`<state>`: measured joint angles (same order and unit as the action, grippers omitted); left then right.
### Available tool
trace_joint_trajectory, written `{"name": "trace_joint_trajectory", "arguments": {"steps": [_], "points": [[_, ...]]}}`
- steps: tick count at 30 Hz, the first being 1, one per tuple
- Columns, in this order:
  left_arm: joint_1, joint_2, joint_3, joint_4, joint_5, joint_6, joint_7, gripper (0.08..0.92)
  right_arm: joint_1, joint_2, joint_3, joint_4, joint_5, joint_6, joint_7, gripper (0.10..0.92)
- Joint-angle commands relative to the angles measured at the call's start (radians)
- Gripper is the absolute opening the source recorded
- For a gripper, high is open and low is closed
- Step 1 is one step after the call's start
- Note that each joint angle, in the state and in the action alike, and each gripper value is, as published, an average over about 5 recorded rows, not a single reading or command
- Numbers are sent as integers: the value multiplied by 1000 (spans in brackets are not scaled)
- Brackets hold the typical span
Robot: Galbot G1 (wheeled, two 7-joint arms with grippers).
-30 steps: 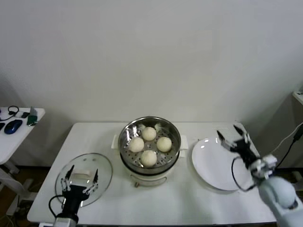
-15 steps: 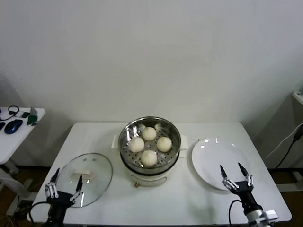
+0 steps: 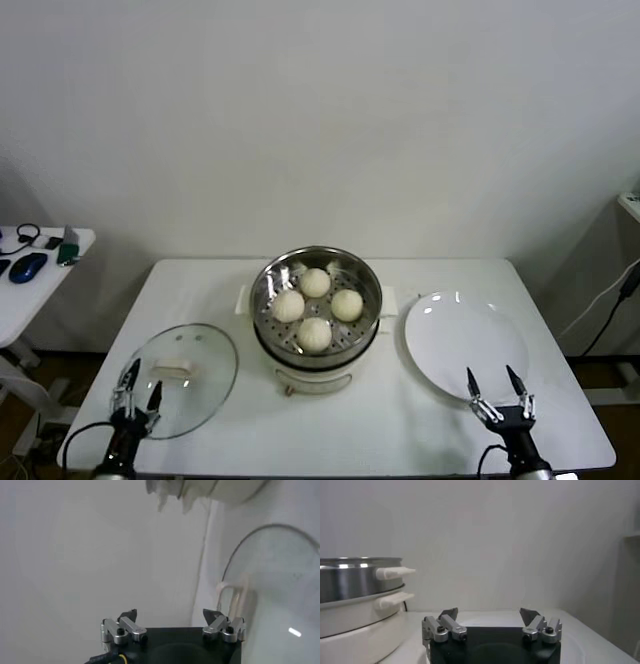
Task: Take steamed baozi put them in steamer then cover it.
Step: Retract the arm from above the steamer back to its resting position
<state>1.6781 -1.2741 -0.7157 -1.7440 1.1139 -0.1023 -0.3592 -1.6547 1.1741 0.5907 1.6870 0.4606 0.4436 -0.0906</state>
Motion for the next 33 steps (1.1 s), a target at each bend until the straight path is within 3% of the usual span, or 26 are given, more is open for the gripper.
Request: {"name": "trace_joint_trajectory", "arguments": {"steps": [1, 28, 33], "points": [[-154, 32, 15, 194, 173, 1, -54, 823, -22, 28, 1, -15, -18, 34, 13, 823], [-259, 46, 56, 279, 204, 7, -15, 823, -31, 69, 20, -9, -38, 48, 13, 823], [-271, 42, 57, 310, 209, -6, -22, 740, -29, 74, 20, -9, -46, 46, 12, 823]]}}
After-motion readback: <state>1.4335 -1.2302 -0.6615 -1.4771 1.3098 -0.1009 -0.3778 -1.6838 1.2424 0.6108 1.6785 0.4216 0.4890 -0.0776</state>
